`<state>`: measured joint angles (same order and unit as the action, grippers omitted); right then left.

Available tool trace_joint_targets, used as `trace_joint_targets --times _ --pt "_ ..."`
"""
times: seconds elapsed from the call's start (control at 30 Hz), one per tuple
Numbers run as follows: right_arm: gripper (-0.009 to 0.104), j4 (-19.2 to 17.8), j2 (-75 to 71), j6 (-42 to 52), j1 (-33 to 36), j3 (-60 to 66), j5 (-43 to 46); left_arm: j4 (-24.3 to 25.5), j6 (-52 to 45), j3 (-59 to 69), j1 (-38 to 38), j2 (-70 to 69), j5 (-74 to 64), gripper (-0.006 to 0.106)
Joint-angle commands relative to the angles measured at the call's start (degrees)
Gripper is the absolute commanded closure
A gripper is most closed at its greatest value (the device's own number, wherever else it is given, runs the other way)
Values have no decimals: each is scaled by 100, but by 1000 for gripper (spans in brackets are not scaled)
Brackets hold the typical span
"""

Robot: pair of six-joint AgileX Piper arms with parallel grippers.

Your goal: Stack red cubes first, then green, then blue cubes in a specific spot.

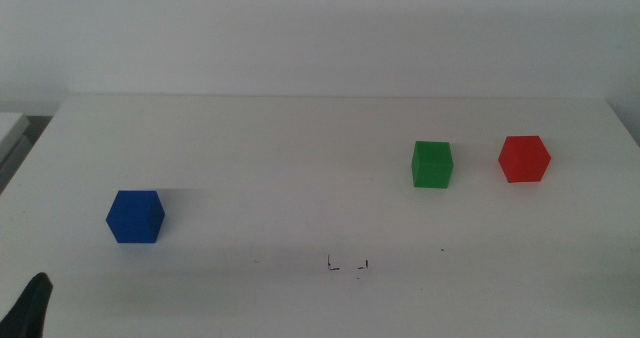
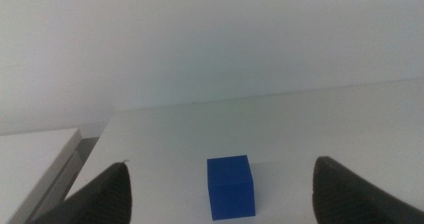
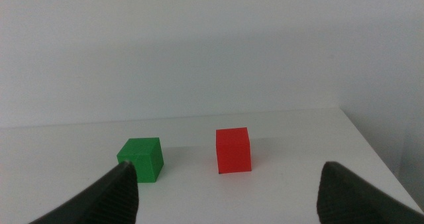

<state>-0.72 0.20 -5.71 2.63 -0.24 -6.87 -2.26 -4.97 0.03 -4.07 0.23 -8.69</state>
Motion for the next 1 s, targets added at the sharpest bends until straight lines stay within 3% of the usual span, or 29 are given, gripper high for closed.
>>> trace_joint_targets --times 0.0,0.33,0.5,0.83,0.97 --pt "7 -51 -20 79 -34 24 116 -5 3 -3 11 -23 75 7" --pt "7 11 -20 182 -34 24 -58 -5 3 -3 11 -23 75 7" --pt "7 72 984 57 -34 -665 -309 -5 3 -3 11 -23 75 7" --pt "7 305 4561 83 -34 -4073 -3362 -5 3 -3 11 -23 75 7" --pt "7 280 5475 83 -34 -5017 -3745 -5 3 -3 11 -23 75 7"
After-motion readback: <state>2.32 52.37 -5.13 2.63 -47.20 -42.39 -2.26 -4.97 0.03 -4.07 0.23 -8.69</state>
